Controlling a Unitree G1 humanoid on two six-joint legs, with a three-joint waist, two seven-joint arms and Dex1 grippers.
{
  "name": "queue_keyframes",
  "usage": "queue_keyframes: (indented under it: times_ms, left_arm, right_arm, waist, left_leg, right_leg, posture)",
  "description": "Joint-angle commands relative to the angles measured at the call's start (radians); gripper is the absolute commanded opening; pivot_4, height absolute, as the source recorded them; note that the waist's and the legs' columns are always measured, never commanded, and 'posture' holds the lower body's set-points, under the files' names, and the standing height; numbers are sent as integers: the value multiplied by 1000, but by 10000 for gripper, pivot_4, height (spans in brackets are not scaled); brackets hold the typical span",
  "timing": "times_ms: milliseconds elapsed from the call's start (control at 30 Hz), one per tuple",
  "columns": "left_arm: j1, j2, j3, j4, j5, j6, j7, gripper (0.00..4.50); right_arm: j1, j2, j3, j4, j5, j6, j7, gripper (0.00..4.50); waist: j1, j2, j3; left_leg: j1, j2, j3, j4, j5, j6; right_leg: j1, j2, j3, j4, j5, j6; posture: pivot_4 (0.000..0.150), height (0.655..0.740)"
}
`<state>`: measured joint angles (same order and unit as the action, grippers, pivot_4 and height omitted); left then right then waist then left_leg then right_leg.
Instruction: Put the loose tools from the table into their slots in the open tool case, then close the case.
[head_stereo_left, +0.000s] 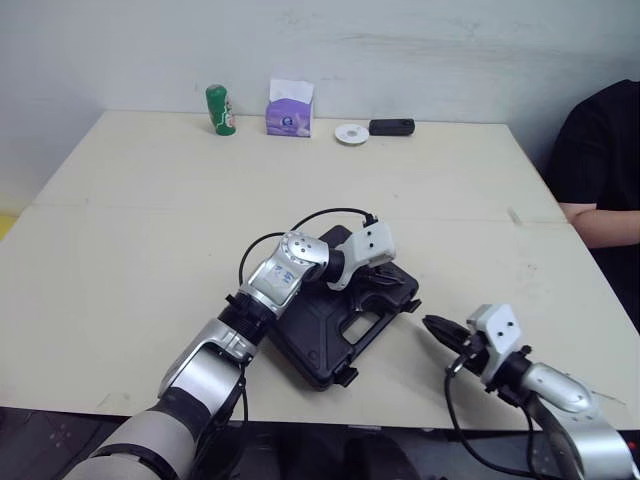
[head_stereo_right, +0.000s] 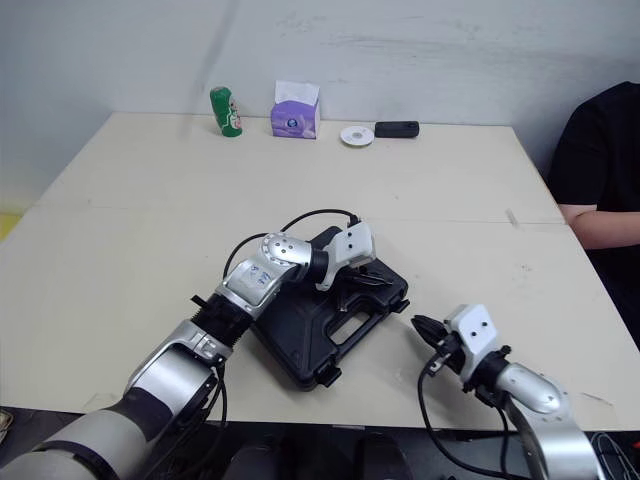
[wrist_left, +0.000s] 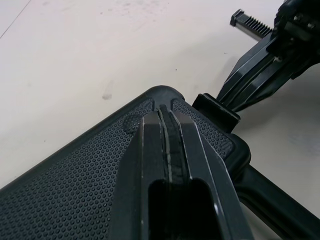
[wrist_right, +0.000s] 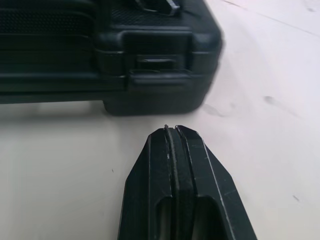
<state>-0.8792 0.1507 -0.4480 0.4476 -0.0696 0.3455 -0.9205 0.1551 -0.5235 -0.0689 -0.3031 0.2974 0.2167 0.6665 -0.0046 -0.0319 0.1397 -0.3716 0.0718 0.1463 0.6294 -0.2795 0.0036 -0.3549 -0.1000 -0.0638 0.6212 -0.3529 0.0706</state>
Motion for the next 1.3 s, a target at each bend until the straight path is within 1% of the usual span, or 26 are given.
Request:
queue_keyframes:
  times_ms: [33, 267, 367, 667, 900, 1133, 1300]
  left_arm:
    - [81, 48, -83, 115, 112, 47, 5, 0]
    - [85, 53, -89, 118, 114, 41, 1, 0]
    - [86, 51, -91, 118, 114, 41, 0, 0]
    - [99, 52, -98, 106, 114, 49, -2, 0]
    - [114, 69, -106, 86, 119, 59, -7, 0]
    - [125, 71, -110, 79, 120, 66, -4, 0]
    - [132, 73, -111, 73, 121, 72, -6, 0]
  right_arm:
    - [-49, 16, 23, -25, 1, -8, -1, 468]
    - [-87, -2, 8, -55, 16, 9, 9, 468]
    - [-100, -12, 4, -77, 31, 29, 16, 468]
    - [-116, -37, 4, -107, 43, 74, 38, 468]
    - [-139, -62, 0, -141, 81, 128, 59, 468]
    - [-158, -53, 21, -110, 73, 125, 64, 468]
    - [-166, -46, 29, -91, 64, 120, 59, 468]
  waist:
    - [0, 0, 0]
    - [-5, 0, 0]
    - [-8, 0, 0]
    - [-13, -1, 0]
    - [-22, -1, 0]
    - [-21, -2, 1]
    - [-21, -2, 0]
  left_leg:
    - [0, 0, 0, 0, 0, 0]
    - [0, 0, 0, -1, 0, 0]
    - [0, 0, 0, -2, 0, 0]
    - [0, 0, 0, -3, 0, 0]
    - [0, 0, 0, -6, 0, 0]
    - [0, 0, 0, -8, 0, -1]
    - [0, -1, 0, -13, 0, -1]
  right_leg:
    - [0, 0, 0, 0, 0, 0]
    - [-1, 0, 1, -1, 0, -1]
    - [-1, 0, 1, -1, -2, -5]
    - [-1, 0, 1, -2, -3, -6]
    - [-1, -1, 1, -5, -3, -6]
    - [-2, -1, 1, -6, -3, -6]
    - [-2, -1, 1, -12, -3, -6]
  posture:
    - [1500, 7400]
    - [1500, 7400]
    - [1500, 7400]
    - [1500, 7400]
    - [1500, 7400]
    - [1500, 7400]
    - [1500, 7400]
